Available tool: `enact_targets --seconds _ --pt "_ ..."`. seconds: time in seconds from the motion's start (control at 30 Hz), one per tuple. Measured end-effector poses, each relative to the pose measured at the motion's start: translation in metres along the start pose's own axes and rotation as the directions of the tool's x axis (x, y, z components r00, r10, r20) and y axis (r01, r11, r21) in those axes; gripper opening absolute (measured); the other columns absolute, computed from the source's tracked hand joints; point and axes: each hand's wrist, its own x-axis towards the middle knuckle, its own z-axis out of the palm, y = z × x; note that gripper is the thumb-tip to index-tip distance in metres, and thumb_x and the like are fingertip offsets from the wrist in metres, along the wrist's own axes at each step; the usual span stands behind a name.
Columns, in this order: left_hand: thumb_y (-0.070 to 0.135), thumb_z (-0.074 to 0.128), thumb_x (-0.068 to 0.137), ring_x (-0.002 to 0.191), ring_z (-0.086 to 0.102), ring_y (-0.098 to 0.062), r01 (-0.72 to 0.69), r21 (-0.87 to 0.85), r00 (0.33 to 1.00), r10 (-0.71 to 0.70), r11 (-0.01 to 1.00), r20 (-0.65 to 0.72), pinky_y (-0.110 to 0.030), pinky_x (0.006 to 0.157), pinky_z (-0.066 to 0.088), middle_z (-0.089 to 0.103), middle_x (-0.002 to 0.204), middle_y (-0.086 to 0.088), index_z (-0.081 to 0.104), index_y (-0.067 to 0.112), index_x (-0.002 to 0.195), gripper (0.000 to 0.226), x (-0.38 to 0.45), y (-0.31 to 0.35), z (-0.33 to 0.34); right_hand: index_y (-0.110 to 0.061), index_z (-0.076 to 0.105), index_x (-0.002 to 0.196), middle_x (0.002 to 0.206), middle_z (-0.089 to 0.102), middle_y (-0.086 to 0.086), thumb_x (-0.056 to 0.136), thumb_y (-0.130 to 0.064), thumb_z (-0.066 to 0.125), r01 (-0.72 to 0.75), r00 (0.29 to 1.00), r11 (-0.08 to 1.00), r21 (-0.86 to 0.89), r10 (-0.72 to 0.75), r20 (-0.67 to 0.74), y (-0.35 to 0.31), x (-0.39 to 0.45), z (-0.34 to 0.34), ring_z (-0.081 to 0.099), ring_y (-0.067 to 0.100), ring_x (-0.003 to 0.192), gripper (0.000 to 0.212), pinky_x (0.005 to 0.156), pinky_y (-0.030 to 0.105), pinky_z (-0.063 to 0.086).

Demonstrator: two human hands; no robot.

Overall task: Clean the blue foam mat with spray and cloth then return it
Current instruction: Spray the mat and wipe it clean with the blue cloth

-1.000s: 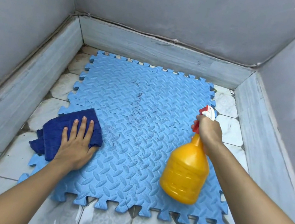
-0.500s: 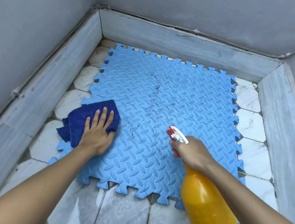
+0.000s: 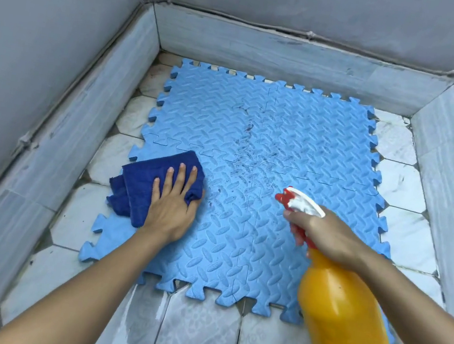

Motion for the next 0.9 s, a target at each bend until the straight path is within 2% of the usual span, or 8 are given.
enact_targets --seconds 0.1,0.23,0.33,0.47,0.6,0.73,0.83,0.9 --pt "0.05 0.01 0.092 0.148 -0.009 -0.018 -0.069 0.097 0.995 0.075 0.993 -0.069 -0.036 0.119 -0.008 -0.007 0.161 0.003 -0.003 0.031 0.153 0.065 0.01 0.003 0.006 -0.012 0.07 0.08 0.085 0.073 0.006 0.084 -0.041 0.062 0.049 0.988 0.982 0.181 -0.021 -0.156 -0.014 0.021 -0.029 0.058 0.022 0.074 0.031 0.061 0.037 0.054" --pt "0.048 0.009 0.089 0.147 -0.009 -0.015 -0.126 0.162 0.981 0.147 0.979 -0.126 -0.039 0.119 -0.007 -0.006 0.161 0.0 0.001 0.029 0.153 0.068 0.017 -0.009 0.011 -0.01 0.068 0.072 0.07 0.072 0.006 0.088 -0.032 0.056 0.153 0.944 0.983 0.099 -0.116 -0.31 -0.036 0.044 -0.039 0.064 0.023 0.07 0.029 0.066 0.041 0.054" --pt "0.044 0.015 0.092 0.148 -0.006 -0.015 -0.138 0.194 0.975 0.167 0.971 -0.144 -0.038 0.119 -0.007 -0.002 0.161 -0.001 0.006 0.026 0.154 0.065 0.017 -0.011 0.015 -0.009 0.065 0.071 0.063 0.069 0.003 0.09 -0.035 0.057 0.141 0.939 0.987 0.075 -0.109 -0.326 -0.047 0.059 -0.035 0.057 0.012 0.054 0.033 0.066 0.038 0.05" --pt "0.041 0.018 0.091 0.148 0.0 -0.016 -0.136 0.186 0.975 0.164 0.973 -0.15 -0.037 0.119 -0.005 0.004 0.16 -0.001 0.011 0.024 0.153 0.065 0.017 -0.008 0.014 -0.002 0.065 0.085 0.074 0.069 0.0 0.093 -0.043 0.053 0.164 0.943 0.985 0.061 -0.138 -0.303 -0.052 0.069 -0.034 0.054 0.02 0.064 0.044 0.076 0.043 0.049" --pt "0.04 0.018 0.089 0.148 -0.001 -0.015 -0.133 0.166 0.978 0.157 0.977 -0.137 -0.037 0.12 -0.003 0.003 0.16 0.001 0.011 0.025 0.153 0.066 0.016 -0.009 0.011 -0.009 0.066 0.077 0.07 0.071 0.004 0.092 -0.054 0.051 0.078 0.956 0.991 0.11 -0.043 -0.291 -0.031 0.06 -0.05 0.06 0.019 0.066 0.049 0.081 0.044 0.049" --pt "0.042 0.02 0.092 0.148 -0.001 -0.013 -0.129 0.171 0.979 0.153 0.977 -0.135 -0.036 0.12 -0.003 0.005 0.161 0.001 0.011 0.025 0.153 0.065 0.018 -0.011 0.013 -0.021 0.068 0.082 0.081 0.073 -0.001 0.081 -0.071 0.053 0.026 0.946 0.959 0.282 0.067 -0.317 0.015 0.026 -0.077 0.067 0.02 0.087 0.052 0.088 0.045 0.051" --pt "0.045 0.019 0.092 0.148 -0.001 -0.012 -0.115 0.171 0.983 0.137 0.978 -0.119 -0.035 0.12 -0.004 0.005 0.161 0.001 0.01 0.024 0.154 0.066 0.02 -0.013 0.013 -0.019 0.067 0.079 0.08 0.074 0.001 0.087 -0.063 0.053 0.041 0.869 0.946 0.32 0.124 -0.478 0.039 -0.004 -0.099 0.068 0.02 0.084 0.046 0.078 0.041 0.053" --pt "0.048 0.015 0.092 0.148 0.001 -0.013 -0.113 0.18 0.984 0.136 0.977 -0.117 -0.035 0.12 -0.004 0.007 0.161 0.0 0.01 0.024 0.154 0.067 0.02 -0.012 0.013 -0.01 0.067 0.074 0.071 0.072 0.006 0.091 -0.055 0.053 -0.031 0.858 0.963 0.268 0.163 -0.487 0.053 -0.023 -0.106 0.068 0.024 0.078 0.05 0.072 0.038 0.051"
